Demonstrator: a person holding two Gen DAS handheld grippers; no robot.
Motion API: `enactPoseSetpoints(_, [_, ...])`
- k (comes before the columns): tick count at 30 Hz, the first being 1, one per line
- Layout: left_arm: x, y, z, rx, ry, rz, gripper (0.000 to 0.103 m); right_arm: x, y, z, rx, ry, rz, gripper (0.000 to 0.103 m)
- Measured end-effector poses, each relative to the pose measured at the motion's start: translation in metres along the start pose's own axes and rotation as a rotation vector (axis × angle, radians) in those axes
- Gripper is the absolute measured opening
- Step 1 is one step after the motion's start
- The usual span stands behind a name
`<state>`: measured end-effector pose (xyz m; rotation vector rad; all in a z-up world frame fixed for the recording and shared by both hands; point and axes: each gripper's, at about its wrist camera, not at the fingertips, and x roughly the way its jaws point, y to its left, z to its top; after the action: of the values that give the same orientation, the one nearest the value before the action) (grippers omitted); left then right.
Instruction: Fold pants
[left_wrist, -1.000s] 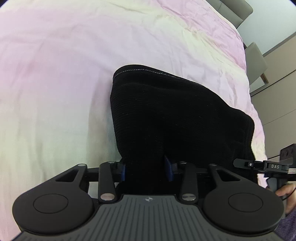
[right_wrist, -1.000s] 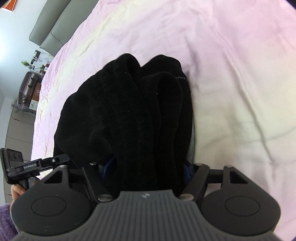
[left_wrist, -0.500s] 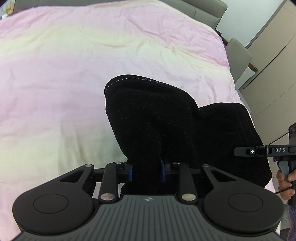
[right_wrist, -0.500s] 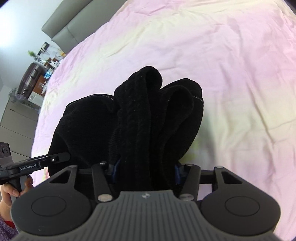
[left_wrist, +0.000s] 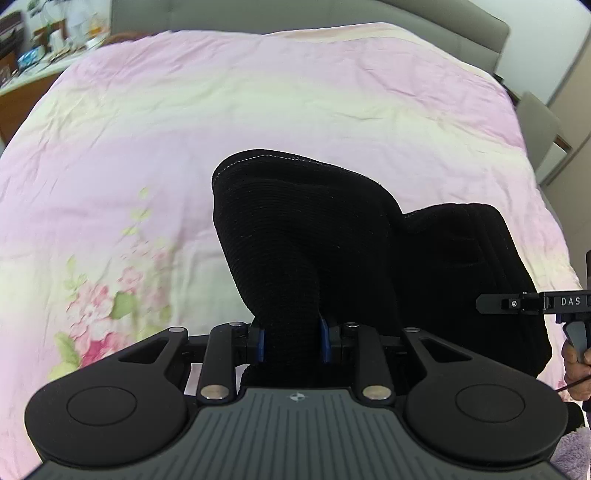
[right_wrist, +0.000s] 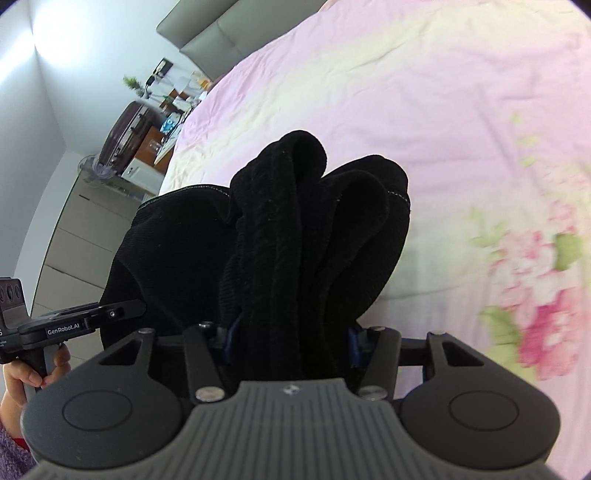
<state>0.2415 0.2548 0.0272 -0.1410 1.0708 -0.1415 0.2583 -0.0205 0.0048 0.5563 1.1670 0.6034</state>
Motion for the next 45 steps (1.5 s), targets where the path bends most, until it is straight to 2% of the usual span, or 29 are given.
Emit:
enactPoseSetpoints(5, [0.035,0.048,-0.014,-0.037,0.02,-0.004,0.029,0.065,0.01,-0.007,0.0,0.052,-0.016,0.049])
enactPoseSetpoints(10, [0.079,0.086,-0.03,-0.074,0.061,-0.017,0.03,0.116,-0.005,-0.01,-0.008,0.099,-0.057,0.05])
enactPoseSetpoints(13, [0.096,0.103,-0.037,-0.088,0.073,-0.037,0.031,0.128,-0.019,-0.012,-0.022,0.119,-0.059,0.052])
enactPoseSetpoints(17, [0.11,0.104,-0.043,-0.031,0.067,-0.034,0.033,0.151,-0.032,-0.012,0.003,0.141,-0.066,0.055])
enactPoseSetpoints(19, [0.114,0.107,-0.045,-0.048,0.065,-0.033,0.034,0.162,-0.034,-0.013,0.015,0.147,-0.07,0.059])
enactPoseSetpoints(22, [0.112,0.107,-0.046,-0.079,0.062,-0.023,0.037,0.171,-0.031,-0.015,0.01,0.145,-0.096,0.063])
enactPoseSetpoints(24, [0.105,0.101,-0.046,-0.075,0.047,0.013,0.047,0.174,-0.022,-0.012,0.0,0.145,-0.115,0.064])
enactPoseSetpoints(26, [0.095,0.098,-0.045,-0.068,0.029,0.047,0.053,0.171,-0.016,-0.008,-0.011,0.157,-0.128,0.067])
enactPoseSetpoints(28, [0.079,0.095,-0.046,-0.072,0.008,0.071,0.053,0.162,-0.008,-0.002,-0.026,0.164,-0.146,0.07])
enactPoseSetpoints(33, [0.034,0.089,-0.058,-0.045,-0.042,0.094,0.053,0.115,0.02,-0.002,-0.232,0.098,-0.211,0.071])
enactPoseSetpoints(35, [0.022,0.082,-0.063,-0.005,-0.048,0.09,0.053,0.095,0.037,-0.015,-0.384,0.057,-0.253,0.067])
enactPoseSetpoints(39, [0.016,0.06,-0.081,0.111,-0.031,0.105,0.051,0.082,0.071,-0.042,-0.633,-0.009,-0.261,0.047])
enactPoseSetpoints(42, [0.02,0.053,-0.094,0.161,-0.008,0.141,0.048,0.089,0.084,-0.064,-0.749,-0.024,-0.247,0.037])
enactPoseSetpoints(43, [0.025,0.055,-0.099,0.156,0.003,0.146,0.046,0.096,0.086,-0.07,-0.777,-0.018,-0.257,0.03])
enactPoseSetpoints(45, [0.033,0.062,-0.105,0.114,0.009,0.142,0.043,0.106,0.078,-0.08,-0.803,-0.013,-0.295,0.025])
